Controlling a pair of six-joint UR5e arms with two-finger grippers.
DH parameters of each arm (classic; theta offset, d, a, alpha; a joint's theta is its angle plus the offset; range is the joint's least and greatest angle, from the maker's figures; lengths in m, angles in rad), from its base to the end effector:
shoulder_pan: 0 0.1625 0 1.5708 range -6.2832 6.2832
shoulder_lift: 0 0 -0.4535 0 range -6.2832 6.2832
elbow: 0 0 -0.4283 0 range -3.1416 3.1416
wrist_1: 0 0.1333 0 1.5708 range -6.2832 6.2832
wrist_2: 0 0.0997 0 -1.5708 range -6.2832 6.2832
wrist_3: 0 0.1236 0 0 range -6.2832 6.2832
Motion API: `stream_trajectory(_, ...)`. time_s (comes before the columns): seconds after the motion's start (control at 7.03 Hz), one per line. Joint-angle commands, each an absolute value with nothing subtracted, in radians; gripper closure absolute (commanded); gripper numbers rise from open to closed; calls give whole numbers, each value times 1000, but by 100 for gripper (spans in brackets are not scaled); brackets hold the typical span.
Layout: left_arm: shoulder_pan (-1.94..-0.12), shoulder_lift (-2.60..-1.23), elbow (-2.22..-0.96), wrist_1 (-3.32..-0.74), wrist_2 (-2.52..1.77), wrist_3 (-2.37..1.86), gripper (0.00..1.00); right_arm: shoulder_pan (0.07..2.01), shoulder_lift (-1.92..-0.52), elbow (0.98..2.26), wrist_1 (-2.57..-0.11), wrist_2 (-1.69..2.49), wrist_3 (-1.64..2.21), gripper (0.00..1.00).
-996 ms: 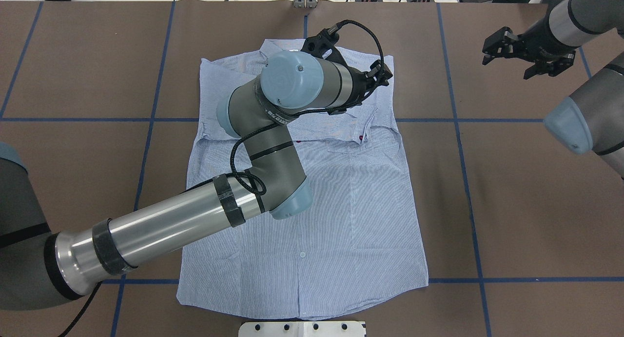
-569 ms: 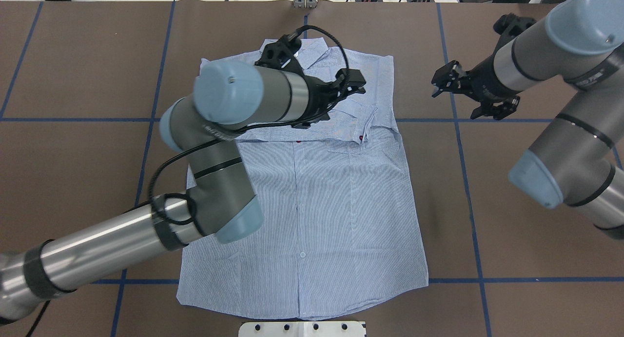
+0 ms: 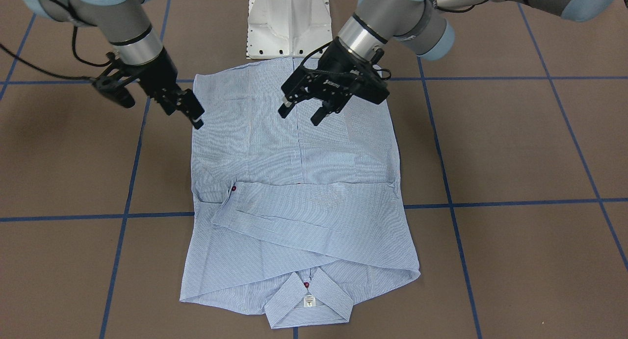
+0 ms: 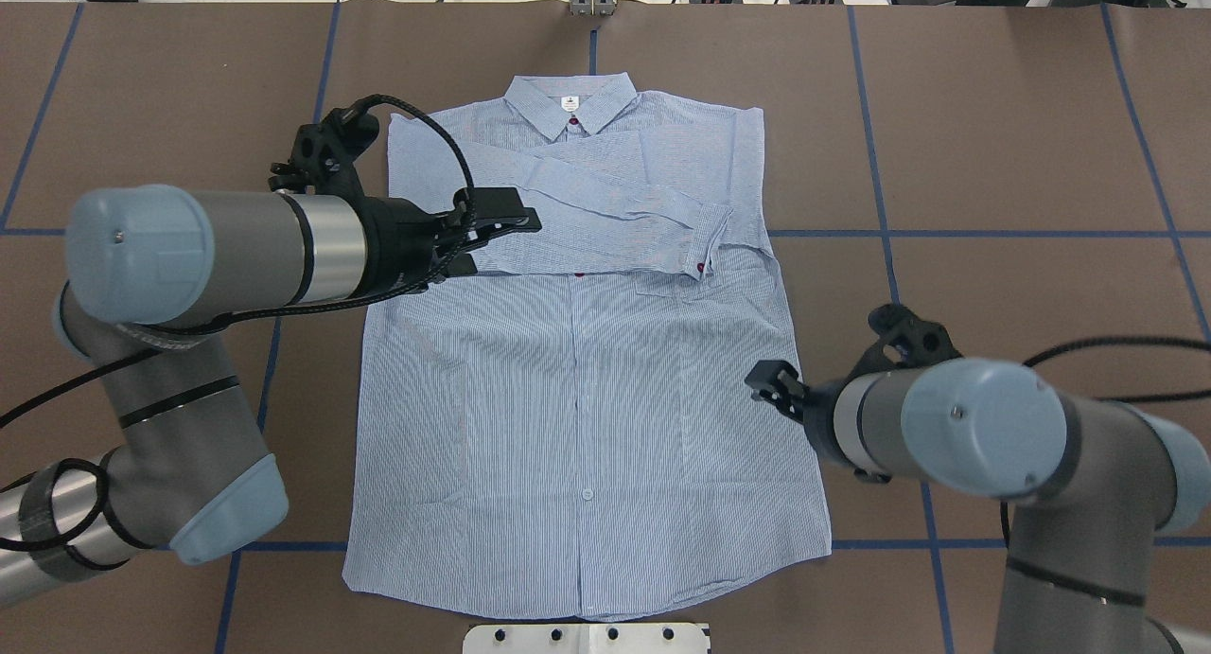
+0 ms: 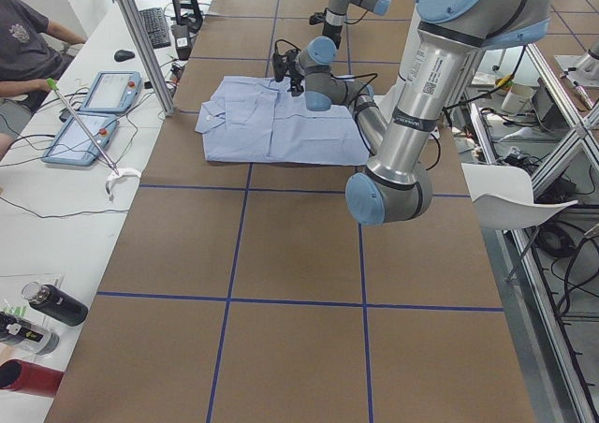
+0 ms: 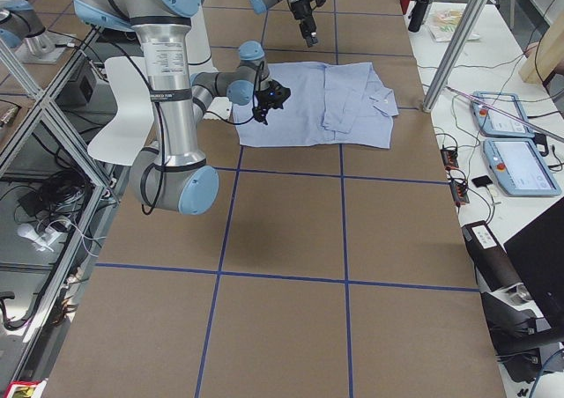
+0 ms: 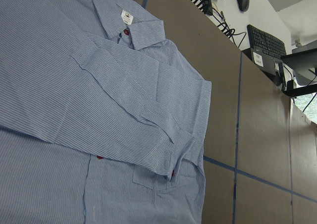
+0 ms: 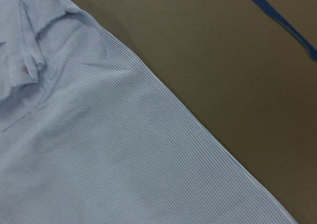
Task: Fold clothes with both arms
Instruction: 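Release the sleeve and move both grippers down to the shirt hem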
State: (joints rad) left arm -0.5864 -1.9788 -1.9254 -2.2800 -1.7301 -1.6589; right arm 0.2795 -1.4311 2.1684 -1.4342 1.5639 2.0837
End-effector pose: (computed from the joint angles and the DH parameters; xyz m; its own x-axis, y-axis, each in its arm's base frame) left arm 0.4543 -0.4383 0.1957 0.0455 -0.1345 -0.9899 0.4205 0.9014 -0.1032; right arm -0.4811 -0.2776 0.3265 0.3997 0.6252 0.6703 -0.5475 0.7493 -0.3724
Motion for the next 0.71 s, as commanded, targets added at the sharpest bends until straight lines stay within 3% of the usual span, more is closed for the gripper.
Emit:
stream_trajectory(0.0, -594, -1907, -1973, -2281, -1714, -1562, 0, 79, -1569, 2198, -1439, 1378, 2317, 6)
stream_trajectory(0.57, -594, -1899, -2031, -2276, -1704, -1563, 0, 42, -1565, 2174, -1424, 1364, 2405, 15)
